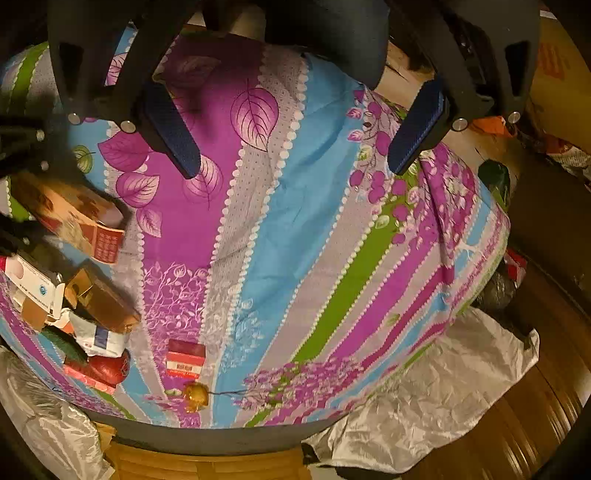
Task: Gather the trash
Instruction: 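Grasp the tall cream-and-red box with the right gripper while the left grasps the alcohol wipes pack, then carry the cream-and-red box and wipes pack over the green bin with both grippers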
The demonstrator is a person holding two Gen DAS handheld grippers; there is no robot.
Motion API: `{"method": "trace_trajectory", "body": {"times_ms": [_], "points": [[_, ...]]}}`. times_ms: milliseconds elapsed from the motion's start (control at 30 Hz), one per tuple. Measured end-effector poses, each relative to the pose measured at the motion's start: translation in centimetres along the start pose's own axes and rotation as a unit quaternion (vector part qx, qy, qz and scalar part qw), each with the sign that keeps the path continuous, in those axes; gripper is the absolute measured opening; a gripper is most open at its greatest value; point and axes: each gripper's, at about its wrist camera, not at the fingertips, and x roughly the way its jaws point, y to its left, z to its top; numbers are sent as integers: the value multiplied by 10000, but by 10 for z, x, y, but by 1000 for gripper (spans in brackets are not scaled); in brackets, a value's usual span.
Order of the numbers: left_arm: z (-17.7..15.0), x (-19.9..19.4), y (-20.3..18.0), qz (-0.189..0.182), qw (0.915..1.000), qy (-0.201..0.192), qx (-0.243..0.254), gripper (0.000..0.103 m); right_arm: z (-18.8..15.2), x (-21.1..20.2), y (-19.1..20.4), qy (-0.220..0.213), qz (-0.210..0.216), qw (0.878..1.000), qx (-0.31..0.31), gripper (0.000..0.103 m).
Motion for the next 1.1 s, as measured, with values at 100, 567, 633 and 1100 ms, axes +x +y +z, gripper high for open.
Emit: {"method": "trace_trajectory", "body": {"times_ms": [100, 567, 633, 1100], "points": [[0, -6, -2, 53, 9999, -100, 63, 98, -18, -21, 13, -219, -12, 9993, 303, 64], [14, -27, -38, -445, 9964, -571, 445, 98, -113, -118, 47, -837, -67, 9668, 2415, 64], [25, -25, -45, -940, 9923, -662, 469, 98, -125, -123, 50, -796, -154, 9636, 2547, 65], [152, 43, -150, -2748, 9460, -592, 1613, 98, -167, -151, 16, -1006, -476, 9247, 3640, 65]]}}
